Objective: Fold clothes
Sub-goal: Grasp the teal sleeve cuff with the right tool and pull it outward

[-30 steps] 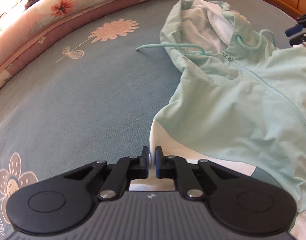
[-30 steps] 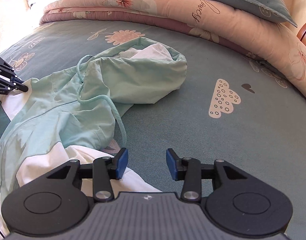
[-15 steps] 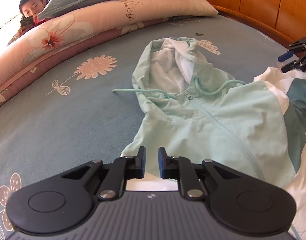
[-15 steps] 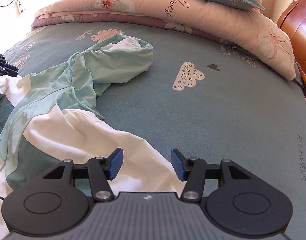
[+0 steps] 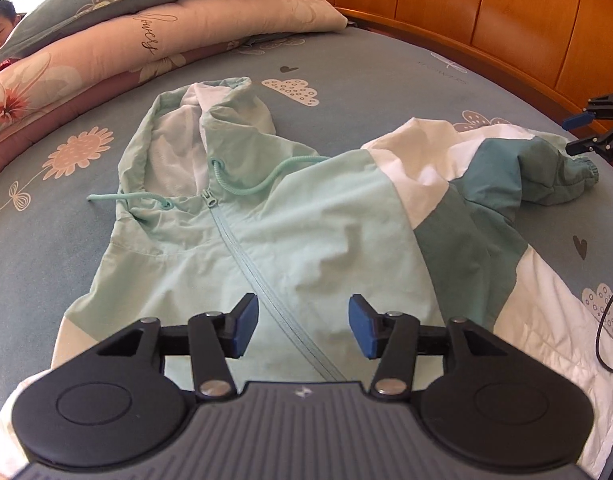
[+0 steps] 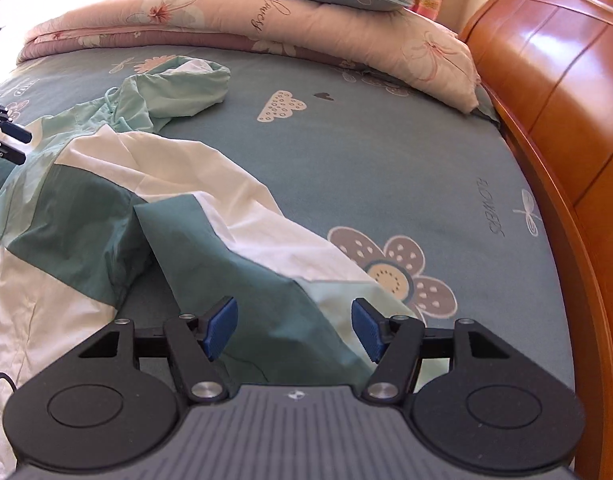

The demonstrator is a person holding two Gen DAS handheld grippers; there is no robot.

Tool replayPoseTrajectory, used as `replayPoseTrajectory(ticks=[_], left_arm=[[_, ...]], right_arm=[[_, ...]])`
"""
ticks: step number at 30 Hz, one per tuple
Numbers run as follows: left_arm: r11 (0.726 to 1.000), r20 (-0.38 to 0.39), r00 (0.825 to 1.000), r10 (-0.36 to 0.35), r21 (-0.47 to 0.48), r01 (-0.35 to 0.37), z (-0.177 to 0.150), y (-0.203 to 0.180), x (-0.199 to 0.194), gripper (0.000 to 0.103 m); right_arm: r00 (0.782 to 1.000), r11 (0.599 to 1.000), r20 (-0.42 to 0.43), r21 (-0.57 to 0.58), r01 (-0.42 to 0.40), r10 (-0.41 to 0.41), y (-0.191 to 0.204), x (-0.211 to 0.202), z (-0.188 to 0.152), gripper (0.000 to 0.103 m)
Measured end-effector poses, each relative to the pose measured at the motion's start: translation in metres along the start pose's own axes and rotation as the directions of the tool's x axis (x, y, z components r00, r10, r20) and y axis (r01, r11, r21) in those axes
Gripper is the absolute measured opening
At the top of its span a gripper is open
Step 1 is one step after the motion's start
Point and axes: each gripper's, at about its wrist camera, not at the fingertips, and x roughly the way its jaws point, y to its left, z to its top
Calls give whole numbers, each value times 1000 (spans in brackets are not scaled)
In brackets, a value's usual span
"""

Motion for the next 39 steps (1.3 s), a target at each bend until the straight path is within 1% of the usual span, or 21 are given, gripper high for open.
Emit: replayPoseTrajectory(ticks=[2, 4, 6, 8, 9, 11, 13, 14, 15, 18, 19, 21, 24, 26, 30, 32, 33, 34, 35, 37, 39], left_arm=[[1000, -21, 1000, -6, 9, 6, -7, -13, -1, 51], [1000, -35, 999, -24, 4, 24, -14, -25, -5, 51], [1000, -50, 998, -29, -4, 29, -18, -35, -9, 51], [1000, -61, 998, -28, -13, 27, -20, -44, -14, 52], [999, -66, 997, -32, -20, 31, -20, -47, -17, 52], [999, -67, 997, -32, -40, 30, -20, -55, -23, 52], [998, -67, 997, -35, -63, 31, -19, -61, -30, 52], [997, -67, 997, -39, -73, 34, -19, -65, -33, 52], [996, -67, 997, -42, -80, 37, -19, -68, -35, 52], [997, -62, 997, -38, -76, 33, -16, -79, -43, 57], [997, -59, 998, -36, -71, 32, -15, -83, -44, 58], [997, -54, 998, -35, -69, 31, -12, -89, -46, 58], [996, -53, 998, -43, -76, 39, -9, -97, -46, 58], [997, -54, 997, -50, -66, 46, -8, -102, -47, 59], [997, -62, 996, -63, -53, 59, -14, -109, -44, 60], [997, -72, 996, -56, -58, 52, -19, -111, -39, 60], [997, -77, 996, -53, -62, 48, -22, -111, -36, 60], [996, -84, 995, -53, -70, 47, -26, -111, -34, 60], [995, -93, 994, -58, -83, 51, -30, -111, -31, 60], [994, -109, 992, -69, -93, 59, -38, -112, -27, 60], [995, -122, 990, -66, -77, 56, -45, -113, -26, 60]], right_arm=[[999, 993, 0, 114, 38, -38, -26, -12, -28, 68], [998, 967, 19, 249, 47, -53, -52, -23, -55, 68], [995, 920, 37, 386, 68, -89, -79, -30, -85, 68], [989, 862, 42, 497, 100, -138, -100, -32, -110, 68], [988, 815, 52, 572, 91, -147, -114, -31, -125, 68], [990, 695, 77, 719, 25, -116, -135, -24, -153, 68], [992, 554, 106, 831, -50, -69, -146, -15, -180, 68], [988, 496, 144, 863, -99, -55, -145, -12, -191, 68], [981, 455, 189, 878, -146, -50, -143, -13, -199, 68], [949, 282, 314, 910, -305, 12, -136, -8, -218, 68], [944, 256, 330, 911, -323, 18, -132, -4, -218, 68], [943, 235, 333, 916, -325, 7, -126, 5, -214, 68], [934, 178, 356, 921, -347, -20, -124, 19, -205, 68], [932, 154, 358, 925, -347, -53, -123, 25, -201, 68], [935, 133, 341, 935, -328, -92, -118, 26, -194, 68], [938, 122, 330, 941, -316, -111, -117, 26, -194, 67], [941, 131, 318, 944, -302, -119, -117, 25, -193, 58], [944, 147, 306, 946, -288, -125, -118, 24, -192, 40], [946, 162, 295, 948, -273, -132, -119, 23, -191, 32], [951, 193, 272, 951, -242, -146, -122, 22, -189, 27], [953, 233, 257, 948, -215, -164, -127, 17, -184, 26]])
